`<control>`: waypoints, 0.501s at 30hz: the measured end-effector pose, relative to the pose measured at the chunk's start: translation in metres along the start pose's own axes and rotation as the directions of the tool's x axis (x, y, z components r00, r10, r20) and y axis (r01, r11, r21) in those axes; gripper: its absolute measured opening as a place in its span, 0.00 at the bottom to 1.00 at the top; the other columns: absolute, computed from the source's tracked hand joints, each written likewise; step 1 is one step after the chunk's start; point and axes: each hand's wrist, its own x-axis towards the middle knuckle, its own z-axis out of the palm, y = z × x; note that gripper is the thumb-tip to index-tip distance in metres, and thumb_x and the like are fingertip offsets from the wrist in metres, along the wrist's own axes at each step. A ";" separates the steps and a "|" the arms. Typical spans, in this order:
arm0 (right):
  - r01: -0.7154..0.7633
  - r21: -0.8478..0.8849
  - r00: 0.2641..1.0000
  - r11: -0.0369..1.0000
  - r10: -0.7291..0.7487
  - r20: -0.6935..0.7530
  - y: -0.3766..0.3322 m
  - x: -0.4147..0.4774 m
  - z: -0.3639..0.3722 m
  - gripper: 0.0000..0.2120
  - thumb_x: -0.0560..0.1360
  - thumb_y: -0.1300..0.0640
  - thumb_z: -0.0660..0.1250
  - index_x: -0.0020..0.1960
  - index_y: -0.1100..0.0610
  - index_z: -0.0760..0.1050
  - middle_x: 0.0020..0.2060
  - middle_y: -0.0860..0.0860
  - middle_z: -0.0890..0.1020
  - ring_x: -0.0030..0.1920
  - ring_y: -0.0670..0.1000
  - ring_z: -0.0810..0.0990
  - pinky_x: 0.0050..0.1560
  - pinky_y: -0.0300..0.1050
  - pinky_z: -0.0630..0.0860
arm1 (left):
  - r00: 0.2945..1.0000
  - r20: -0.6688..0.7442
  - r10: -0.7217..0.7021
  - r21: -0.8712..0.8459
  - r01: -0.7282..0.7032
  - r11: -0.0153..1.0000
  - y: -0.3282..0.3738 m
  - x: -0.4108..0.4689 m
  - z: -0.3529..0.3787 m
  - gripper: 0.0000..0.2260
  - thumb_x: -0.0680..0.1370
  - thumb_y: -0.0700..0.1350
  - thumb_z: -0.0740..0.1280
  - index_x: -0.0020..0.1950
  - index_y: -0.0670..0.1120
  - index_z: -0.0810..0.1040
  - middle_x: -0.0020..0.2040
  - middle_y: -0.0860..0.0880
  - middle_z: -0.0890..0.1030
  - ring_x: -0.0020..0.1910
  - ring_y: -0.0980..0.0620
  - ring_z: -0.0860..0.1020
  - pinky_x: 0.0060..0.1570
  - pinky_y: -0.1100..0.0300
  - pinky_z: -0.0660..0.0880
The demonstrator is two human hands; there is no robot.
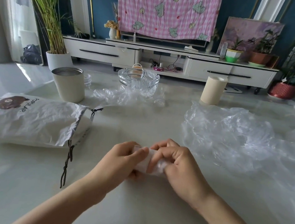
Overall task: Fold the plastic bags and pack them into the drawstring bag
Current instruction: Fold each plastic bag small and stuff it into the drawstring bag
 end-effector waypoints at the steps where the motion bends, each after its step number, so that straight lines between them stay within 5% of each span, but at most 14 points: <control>1: -0.013 -0.019 0.999 1.000 0.013 0.031 -0.002 0.000 -0.001 0.23 0.72 0.72 0.63 0.27 0.49 0.78 0.44 0.44 0.76 0.45 0.35 0.75 0.45 0.23 0.67 | 0.999 -0.036 0.024 0.025 -0.023 0.999 -0.002 0.001 -0.001 0.09 0.78 0.43 0.64 0.43 0.38 0.78 0.31 0.45 0.74 0.27 0.53 0.70 0.29 0.63 0.67; 5: -0.068 0.089 0.996 0.994 0.072 -0.052 -0.002 -0.001 -0.010 0.09 0.64 0.59 0.62 0.33 0.54 0.81 0.41 0.47 0.82 0.42 0.37 0.77 0.42 0.24 0.67 | 0.981 -0.135 0.141 0.150 -0.120 0.981 -0.004 0.005 -0.006 0.04 0.77 0.41 0.65 0.44 0.43 0.78 0.32 0.48 0.77 0.25 0.58 0.70 0.27 0.66 0.67; 9: -0.098 0.094 0.995 0.991 0.097 0.008 0.004 -0.002 -0.010 0.09 0.73 0.54 0.70 0.52 0.51 0.77 0.46 0.47 0.83 0.47 0.41 0.80 0.48 0.31 0.73 | 0.976 -0.083 0.201 0.158 -0.187 0.970 0.001 0.002 -0.004 0.02 0.75 0.41 0.68 0.47 0.44 0.77 0.35 0.50 0.80 0.29 0.61 0.75 0.30 0.67 0.72; 12: -0.087 -0.021 0.996 0.996 0.087 0.034 0.005 -0.003 -0.005 0.06 0.72 0.56 0.71 0.46 0.58 0.78 0.40 0.54 0.83 0.39 0.46 0.79 0.44 0.45 0.75 | 0.973 -0.105 0.204 0.095 -0.194 0.976 0.008 0.000 -0.002 0.02 0.76 0.42 0.67 0.45 0.44 0.76 0.32 0.51 0.78 0.27 0.62 0.74 0.29 0.69 0.71; 15: -0.083 0.016 0.992 0.996 0.082 0.093 0.001 -0.004 -0.006 0.10 0.68 0.57 0.75 0.40 0.63 0.78 0.38 0.54 0.79 0.36 0.46 0.73 0.40 0.41 0.71 | 0.990 -0.091 0.112 0.021 -0.110 0.994 0.012 -0.002 0.000 0.06 0.78 0.43 0.63 0.45 0.42 0.77 0.34 0.49 0.77 0.29 0.58 0.74 0.29 0.66 0.72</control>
